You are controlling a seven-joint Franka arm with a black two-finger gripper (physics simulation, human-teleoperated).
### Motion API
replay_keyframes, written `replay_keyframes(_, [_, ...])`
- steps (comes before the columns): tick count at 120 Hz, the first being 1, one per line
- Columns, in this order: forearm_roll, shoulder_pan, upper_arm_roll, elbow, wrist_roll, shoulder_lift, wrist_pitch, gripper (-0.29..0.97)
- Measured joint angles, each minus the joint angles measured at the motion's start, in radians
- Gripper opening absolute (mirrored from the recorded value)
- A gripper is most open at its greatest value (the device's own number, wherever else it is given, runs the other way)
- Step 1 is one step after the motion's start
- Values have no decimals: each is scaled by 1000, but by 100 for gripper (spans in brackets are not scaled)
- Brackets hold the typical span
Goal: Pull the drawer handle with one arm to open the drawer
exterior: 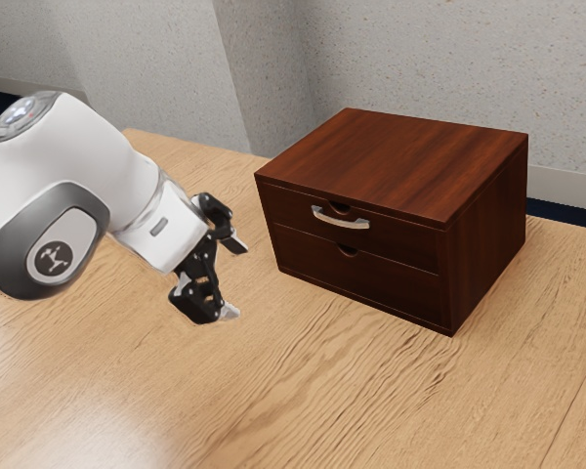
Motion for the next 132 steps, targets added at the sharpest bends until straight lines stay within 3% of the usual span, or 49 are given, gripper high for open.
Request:
replay_keyframes(52, [22, -26, 7, 121, 313, 220, 146, 68])
replay_keyframes(100, [-14, 4, 7, 304, 444, 420, 169, 68])
replay_keyframes(132, [-50, 32, 7, 340, 493, 485, 177, 68])
